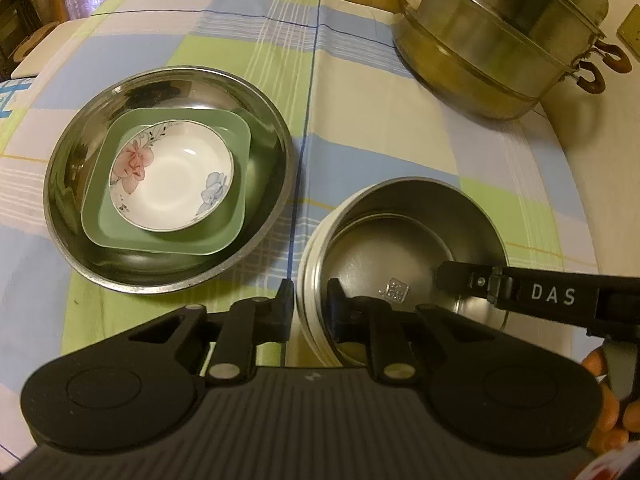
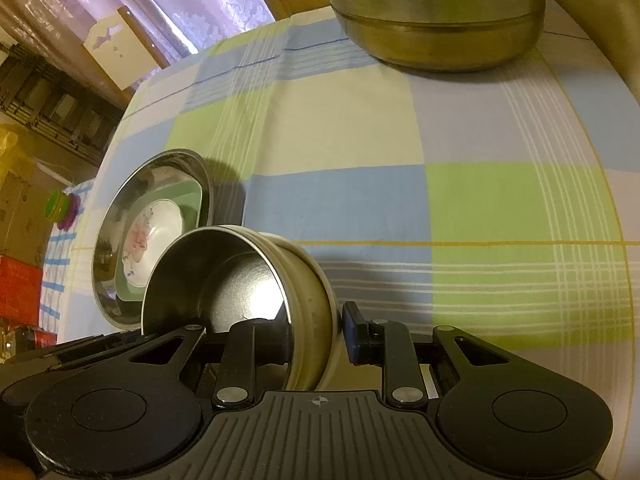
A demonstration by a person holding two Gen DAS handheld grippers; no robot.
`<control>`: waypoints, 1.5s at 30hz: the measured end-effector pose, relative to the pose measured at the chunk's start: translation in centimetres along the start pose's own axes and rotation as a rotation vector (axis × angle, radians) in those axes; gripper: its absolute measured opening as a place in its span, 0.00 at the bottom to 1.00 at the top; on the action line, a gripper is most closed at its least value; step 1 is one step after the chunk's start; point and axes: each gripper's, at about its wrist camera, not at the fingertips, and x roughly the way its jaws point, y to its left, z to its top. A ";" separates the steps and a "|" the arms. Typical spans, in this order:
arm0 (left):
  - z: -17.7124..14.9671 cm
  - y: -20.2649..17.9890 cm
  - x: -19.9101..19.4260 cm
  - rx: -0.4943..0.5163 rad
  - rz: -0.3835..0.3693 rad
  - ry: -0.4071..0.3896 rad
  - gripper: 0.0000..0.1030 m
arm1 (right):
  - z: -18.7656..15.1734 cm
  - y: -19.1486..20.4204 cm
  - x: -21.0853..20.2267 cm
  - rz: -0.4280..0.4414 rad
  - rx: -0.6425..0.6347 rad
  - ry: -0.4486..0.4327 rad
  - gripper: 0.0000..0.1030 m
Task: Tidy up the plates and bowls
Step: 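Lower the bowl stack with both grippers onto the green plate in the tray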
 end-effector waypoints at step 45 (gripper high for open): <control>2.0 2.4 -5.1 0.047 -0.017 -0.075 0.14 | 1.4 4.8 -2.9 0.005 -0.010 -0.041 0.24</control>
